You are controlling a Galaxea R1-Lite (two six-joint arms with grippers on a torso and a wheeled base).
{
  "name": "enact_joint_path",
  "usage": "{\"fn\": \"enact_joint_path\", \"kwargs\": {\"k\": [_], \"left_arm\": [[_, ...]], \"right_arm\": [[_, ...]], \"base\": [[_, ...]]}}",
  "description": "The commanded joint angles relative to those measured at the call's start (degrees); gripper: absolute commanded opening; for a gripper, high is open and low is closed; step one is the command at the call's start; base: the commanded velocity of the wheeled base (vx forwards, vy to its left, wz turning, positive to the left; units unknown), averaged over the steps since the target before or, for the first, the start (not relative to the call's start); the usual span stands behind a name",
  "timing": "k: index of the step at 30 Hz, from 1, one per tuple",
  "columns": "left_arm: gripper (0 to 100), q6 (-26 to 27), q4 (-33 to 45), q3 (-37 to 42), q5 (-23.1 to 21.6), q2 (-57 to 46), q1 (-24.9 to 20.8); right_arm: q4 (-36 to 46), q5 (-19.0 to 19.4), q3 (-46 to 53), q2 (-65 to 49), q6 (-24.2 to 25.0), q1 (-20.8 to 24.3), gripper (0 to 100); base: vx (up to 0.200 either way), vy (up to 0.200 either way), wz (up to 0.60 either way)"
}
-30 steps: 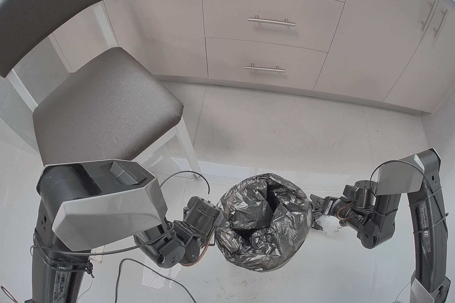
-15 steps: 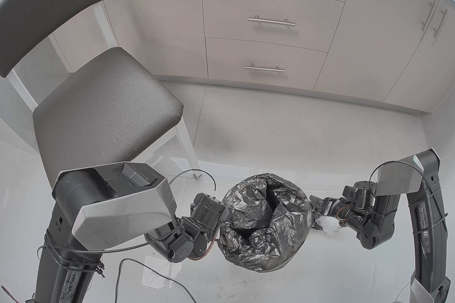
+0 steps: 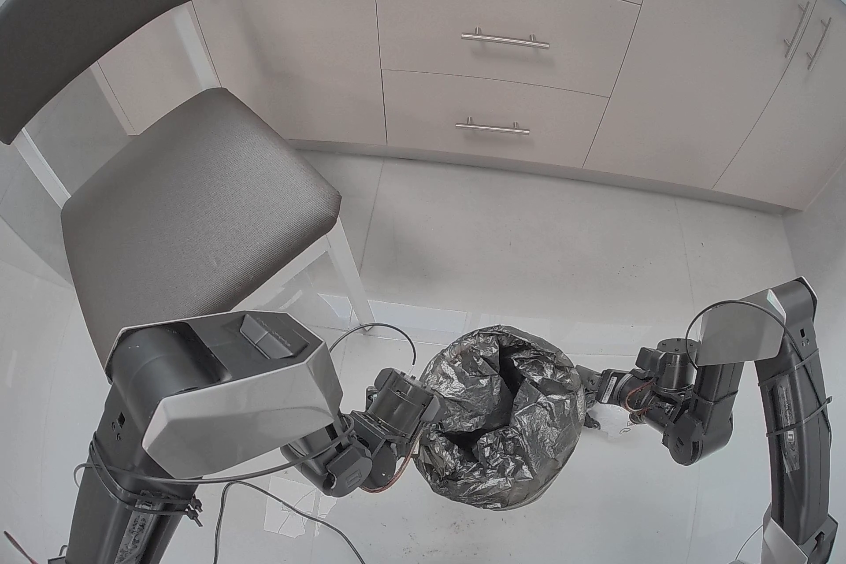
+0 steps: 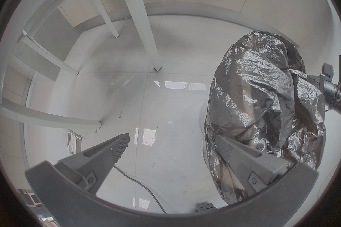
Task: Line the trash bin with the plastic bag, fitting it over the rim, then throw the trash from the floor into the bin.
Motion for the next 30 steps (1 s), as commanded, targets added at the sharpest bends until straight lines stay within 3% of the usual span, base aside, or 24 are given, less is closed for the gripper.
{"fn": "enact_joint_path", "kwargs": {"k": [1,7,13,16,20,21,22,23,24,25,27,30], "left_arm": [[100,-0.2,-0.1,0.9,0.0,-0.8,0.4],[100,-2.2,0.0,3.1,0.0,-3.9,2.2],[100,-6.9,-0.7,7.4,-0.3,-12.3,7.4],[100,-10.6,-2.2,10.4,-5.2,-15.3,10.6],[100,-15.3,-8.9,15.5,-18.4,-16.1,14.0],[100,-15.3,-8.9,15.5,-18.4,-16.1,14.0],[100,-15.2,-14.3,18.0,-24.8,-15.6,15.3],[100,-15.2,-17.1,19.3,-28.1,-15.6,15.8],[100,-15.2,-17.3,19.5,-28.5,-15.6,15.9],[100,-15.2,-20.3,21.2,-32.7,-15.4,16.2],[100,-14.9,-22.1,22.2,-34.7,-13.9,16.3],[100,-12.3,-24.2,22.9,-33.2,-12.5,16.1]], "right_arm": [[-1.0,0.1,0.2,-0.2,0.0,0.1,100],[-1.0,0.0,0.5,-1.7,-0.1,0.1,100],[-1.0,-0.1,2.5,-7.8,-0.1,0.0,100],[-1.0,0.0,7.1,-15.0,0.1,2.1,100],[-1.0,-0.3,13.6,-26.1,0.0,8.8,100],[-1.0,-0.3,13.6,-26.1,0.0,8.8,100],[-1.0,-0.4,15.5,-29.4,-0.3,13.5,100],[-0.9,-0.5,16.4,-30.7,-1.0,16.0,100],[-0.8,-0.6,16.6,-30.9,-1.0,16.4,100],[1.9,-1.1,18.1,-32.2,-2.7,20.1,100],[4.7,-2.5,18.6,-32.1,-3.2,24.1,100],[5.8,-5.5,18.4,-28.5,-2.8,28.4,100]], "base": [[0.000,0.000,0.00],[0.000,0.000,0.00],[0.000,0.000,0.00],[0.000,0.000,0.00],[0.000,0.000,0.00],[0.000,0.000,0.00],[0.000,0.000,0.00],[0.000,0.000,0.00],[0.000,0.000,0.00],[0.000,0.000,0.00],[0.000,0.000,0.00],[0.000,0.000,0.00]]}}
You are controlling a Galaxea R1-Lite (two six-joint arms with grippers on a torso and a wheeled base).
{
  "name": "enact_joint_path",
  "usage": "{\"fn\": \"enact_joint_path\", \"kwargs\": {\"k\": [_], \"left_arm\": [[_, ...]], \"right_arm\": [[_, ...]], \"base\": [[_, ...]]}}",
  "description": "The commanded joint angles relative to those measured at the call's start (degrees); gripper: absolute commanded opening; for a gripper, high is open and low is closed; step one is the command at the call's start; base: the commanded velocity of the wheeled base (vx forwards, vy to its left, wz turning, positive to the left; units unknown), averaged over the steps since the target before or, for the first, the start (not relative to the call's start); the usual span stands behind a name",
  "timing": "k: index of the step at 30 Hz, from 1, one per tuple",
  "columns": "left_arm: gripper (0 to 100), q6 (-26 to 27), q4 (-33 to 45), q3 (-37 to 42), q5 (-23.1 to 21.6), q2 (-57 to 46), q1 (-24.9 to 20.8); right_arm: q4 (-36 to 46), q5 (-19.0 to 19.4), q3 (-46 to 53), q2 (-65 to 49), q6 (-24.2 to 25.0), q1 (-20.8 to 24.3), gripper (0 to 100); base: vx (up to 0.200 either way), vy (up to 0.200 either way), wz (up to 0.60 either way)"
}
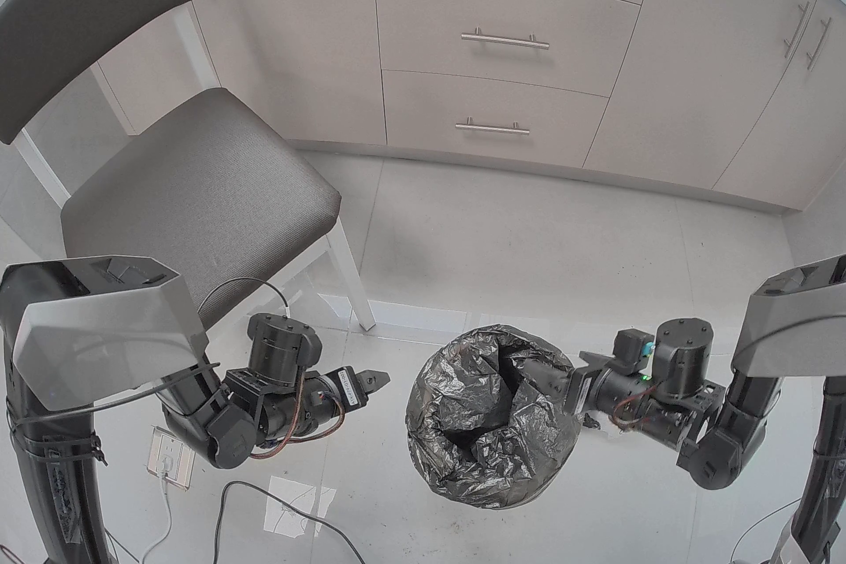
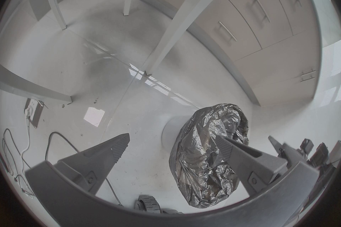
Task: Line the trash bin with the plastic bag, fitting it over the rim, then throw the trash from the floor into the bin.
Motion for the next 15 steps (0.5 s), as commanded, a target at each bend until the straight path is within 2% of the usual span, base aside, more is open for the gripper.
{"fn": "enact_joint_path", "kwargs": {"k": [1,6,12,15], "left_arm": [[100,2.3,-6.9,5.1,-3.0,2.1,1.9],[100,2.7,-9.0,5.9,-1.9,3.0,1.7],[100,2.8,-9.1,5.8,-1.7,3.2,1.5],[100,2.8,-9.1,5.8,-1.6,3.2,1.5]], "right_arm": [[3.1,-4.6,3.5,-1.4,-1.1,11.5,100],[3.0,-6.2,3.5,3.9,-0.6,13.0,100],[-3.5,-6.3,3.1,13.5,0.8,10.6,100],[-3.5,-6.3,2.5,17.1,0.7,9.4,100]], "base": [[0.000,0.000,0.00],[0.000,0.000,0.00],[0.000,0.000,0.00],[0.000,0.000,0.00]]}}
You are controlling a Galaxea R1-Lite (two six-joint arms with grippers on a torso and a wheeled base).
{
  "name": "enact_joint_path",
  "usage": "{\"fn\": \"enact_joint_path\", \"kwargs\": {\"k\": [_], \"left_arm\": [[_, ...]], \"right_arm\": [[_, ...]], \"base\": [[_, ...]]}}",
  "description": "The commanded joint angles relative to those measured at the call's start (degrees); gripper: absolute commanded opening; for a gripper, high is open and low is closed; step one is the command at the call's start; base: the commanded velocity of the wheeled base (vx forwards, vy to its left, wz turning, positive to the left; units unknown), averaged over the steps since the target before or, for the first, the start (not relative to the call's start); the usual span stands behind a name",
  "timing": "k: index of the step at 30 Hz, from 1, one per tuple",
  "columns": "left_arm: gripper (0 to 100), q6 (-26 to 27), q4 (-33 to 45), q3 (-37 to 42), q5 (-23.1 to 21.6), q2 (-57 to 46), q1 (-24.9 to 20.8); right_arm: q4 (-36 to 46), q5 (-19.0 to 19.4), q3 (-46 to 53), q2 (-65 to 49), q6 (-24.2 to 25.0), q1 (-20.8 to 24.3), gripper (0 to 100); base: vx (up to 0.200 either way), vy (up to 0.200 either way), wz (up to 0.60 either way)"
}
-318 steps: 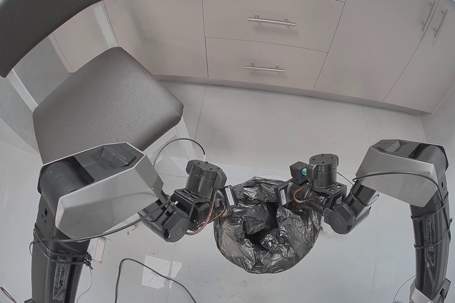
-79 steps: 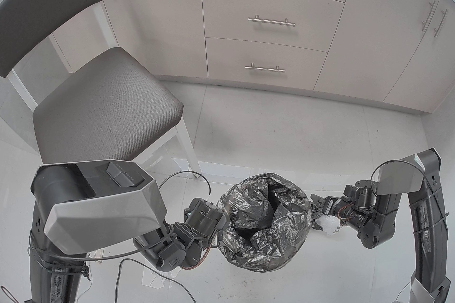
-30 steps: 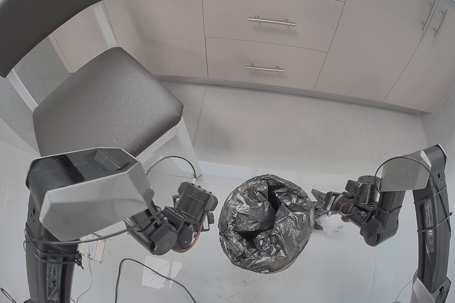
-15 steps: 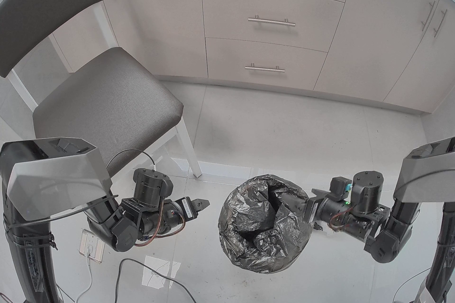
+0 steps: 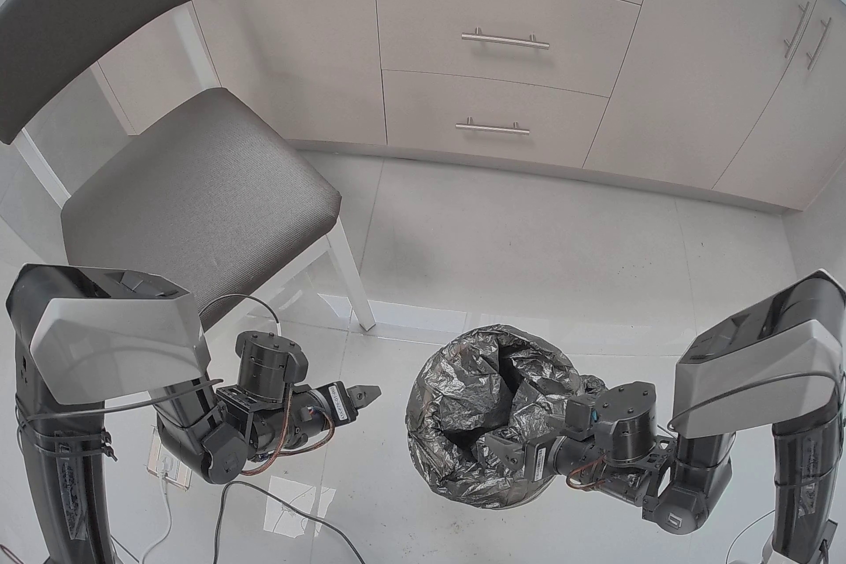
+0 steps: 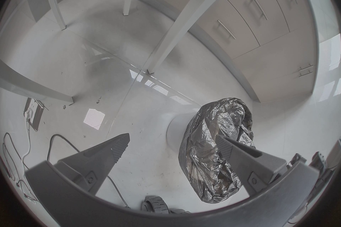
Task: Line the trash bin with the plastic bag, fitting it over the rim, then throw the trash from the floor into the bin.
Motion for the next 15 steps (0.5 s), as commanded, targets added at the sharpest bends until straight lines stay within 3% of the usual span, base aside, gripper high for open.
{"fn": "enact_joint_path", "kwargs": {"k": [1,9,15], "left_arm": [[100,0.1,-0.3,0.2,0.1,0.7,-0.1],[100,0.1,-0.3,0.2,0.1,0.7,-0.1],[100,0.2,-0.3,0.2,0.1,1.0,-0.1]], "right_arm": [[-1.4,-0.2,-1.4,9.3,0.1,-2.1,100],[-1.2,-0.1,-8.6,14.2,-0.6,-4.7,100],[4.8,-0.1,-14.7,13.7,-2.4,-6.7,100]], "base": [[0.000,0.000,0.00],[0.000,0.000,0.00],[0.000,0.000,0.00]]}}
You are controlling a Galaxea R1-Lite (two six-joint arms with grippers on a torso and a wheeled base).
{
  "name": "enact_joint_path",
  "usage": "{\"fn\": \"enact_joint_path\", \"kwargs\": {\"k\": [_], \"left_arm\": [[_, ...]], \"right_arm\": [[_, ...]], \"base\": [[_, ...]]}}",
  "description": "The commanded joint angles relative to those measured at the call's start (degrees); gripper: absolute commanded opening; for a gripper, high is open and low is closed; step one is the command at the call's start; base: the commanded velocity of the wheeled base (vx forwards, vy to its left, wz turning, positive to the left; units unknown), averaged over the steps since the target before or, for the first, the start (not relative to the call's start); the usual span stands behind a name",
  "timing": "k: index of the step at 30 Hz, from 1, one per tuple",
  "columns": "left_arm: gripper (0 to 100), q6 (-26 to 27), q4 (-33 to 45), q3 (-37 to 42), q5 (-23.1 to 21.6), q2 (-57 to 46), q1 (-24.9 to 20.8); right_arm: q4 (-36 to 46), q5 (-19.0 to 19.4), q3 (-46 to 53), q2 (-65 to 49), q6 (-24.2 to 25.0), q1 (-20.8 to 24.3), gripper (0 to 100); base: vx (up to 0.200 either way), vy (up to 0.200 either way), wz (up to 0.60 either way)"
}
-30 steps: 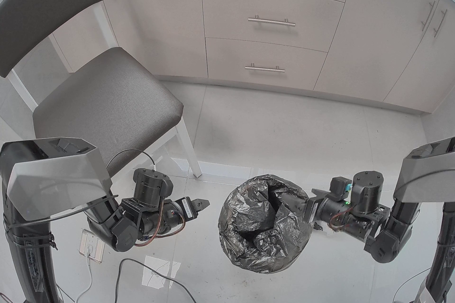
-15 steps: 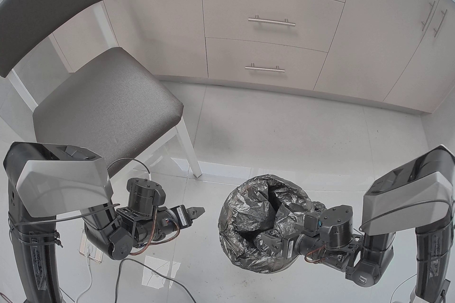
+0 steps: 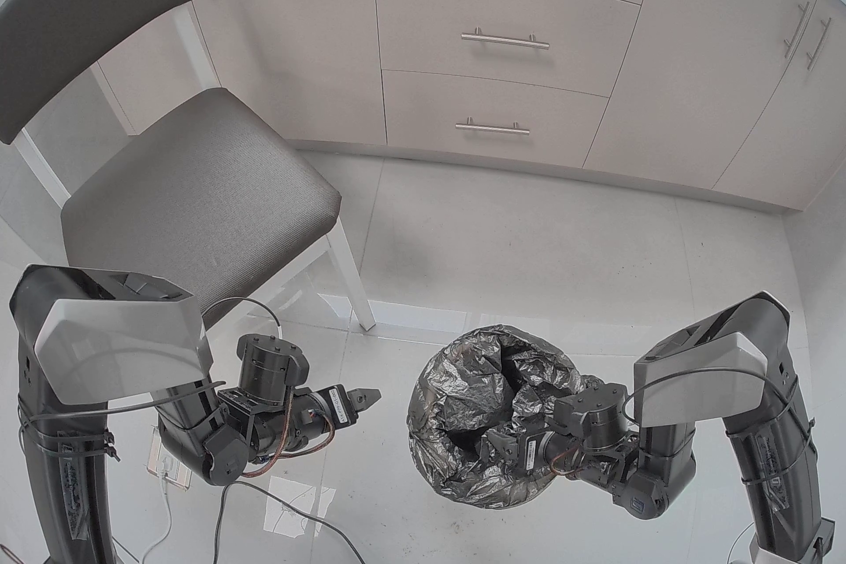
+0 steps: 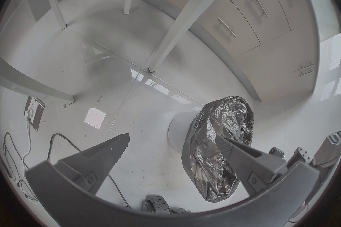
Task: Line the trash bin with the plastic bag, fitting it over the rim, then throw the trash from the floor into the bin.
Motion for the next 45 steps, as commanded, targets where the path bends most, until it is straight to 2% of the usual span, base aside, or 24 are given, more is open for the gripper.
{"fn": "enact_joint_path", "kwargs": {"k": [1,16,24,25,33,36,45], "left_arm": [[100,0.1,0.0,0.0,0.0,0.3,0.0],[100,0.1,0.0,0.0,0.0,0.3,-0.1],[100,0.1,-0.1,0.0,0.0,0.3,-0.1],[100,0.1,0.0,0.0,0.0,0.3,-0.1],[100,0.1,0.0,0.0,0.0,0.3,-0.1],[100,0.1,-0.1,0.0,0.0,0.3,-0.1],[100,0.1,-0.2,0.0,0.0,0.4,0.0]], "right_arm": [[3.1,0.0,-4.9,1.1,-0.7,-1.5,100],[16.7,0.0,-14.4,0.0,-2.3,-1.5,100],[17.3,-0.1,-12.0,-3.2,-2.3,-1.4,100],[17.5,-0.1,-9.2,-8.8,-2.3,-1.0,100],[22.2,-0.1,-4.3,-22.6,-2.4,0.5,100],[22.4,-0.1,-4.8,-22.5,-2.4,0.6,100],[22.6,-1.2,-13.4,-11.9,-4.4,0.9,100]], "base": [[0.000,0.000,0.00],[0.000,0.000,0.00],[0.000,0.000,0.00],[0.000,0.000,0.00],[0.000,0.000,0.00],[0.000,0.000,0.00],[0.000,0.000,0.00]]}}
